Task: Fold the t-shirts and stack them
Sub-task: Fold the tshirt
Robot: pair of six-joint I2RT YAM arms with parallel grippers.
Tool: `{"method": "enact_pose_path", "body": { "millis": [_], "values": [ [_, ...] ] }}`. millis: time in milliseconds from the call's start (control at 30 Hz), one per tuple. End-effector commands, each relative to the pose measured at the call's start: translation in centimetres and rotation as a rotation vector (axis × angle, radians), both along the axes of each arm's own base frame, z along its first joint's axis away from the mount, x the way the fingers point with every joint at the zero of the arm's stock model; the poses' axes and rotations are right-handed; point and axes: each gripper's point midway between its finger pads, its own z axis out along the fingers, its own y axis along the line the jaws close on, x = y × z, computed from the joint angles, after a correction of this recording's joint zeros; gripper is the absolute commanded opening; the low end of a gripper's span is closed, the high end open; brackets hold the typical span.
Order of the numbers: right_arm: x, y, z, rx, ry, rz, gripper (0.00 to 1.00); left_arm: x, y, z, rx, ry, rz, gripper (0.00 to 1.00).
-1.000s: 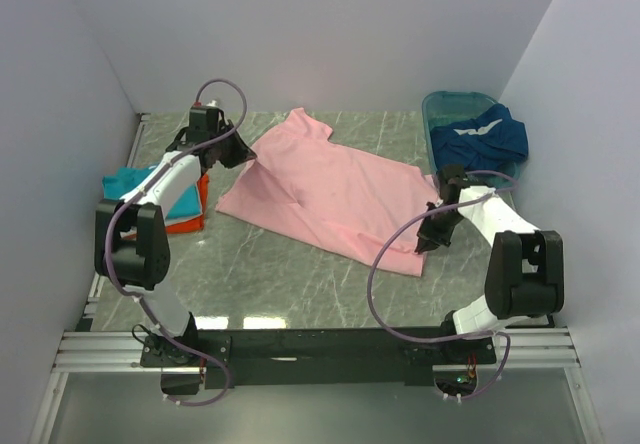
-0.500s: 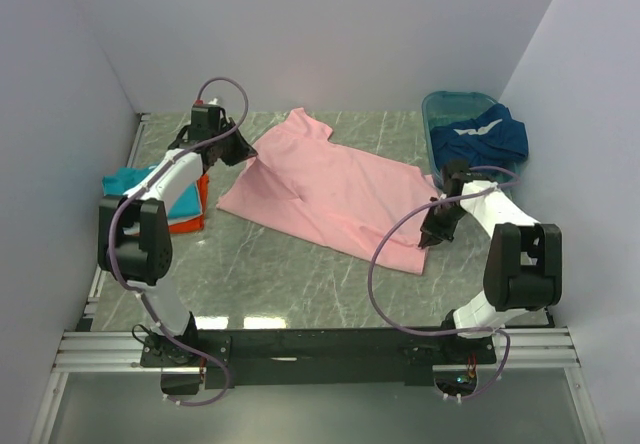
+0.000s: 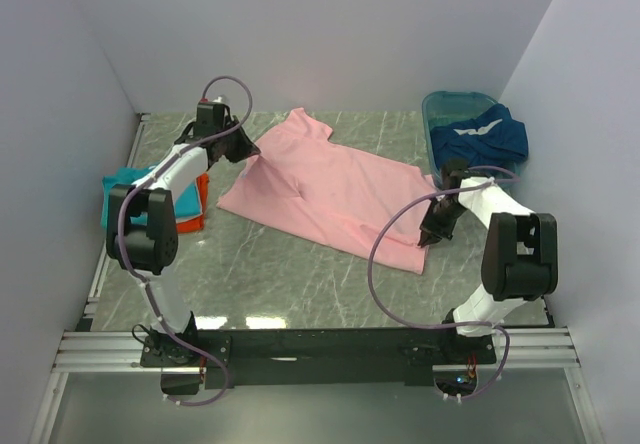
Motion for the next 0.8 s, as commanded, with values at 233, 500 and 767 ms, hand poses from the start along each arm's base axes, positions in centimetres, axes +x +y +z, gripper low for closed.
{"method": "enact_pose_path", "body": {
  "millis": [233, 500, 767],
  "values": [
    [1.9, -0.7, 0.1, -0.021, -0.041, -0.004, 0.00, 3.4, -1.4, 2.2, -0.012, -0.091, -0.021, 0.00],
    [1.6, -0.6, -0.3, -0.018, -0.033, -0.013, 0.00, 4.2, -2.3, 0.4, -0.016, -0.060, -0.052, 0.00],
    [2.6, -0.7, 1.1, -0.022, -0.084, -0.023, 0.16, 5.1, -2.1, -0.2, 0.015, -0.048, -0.016, 0.50]
  ]
}}
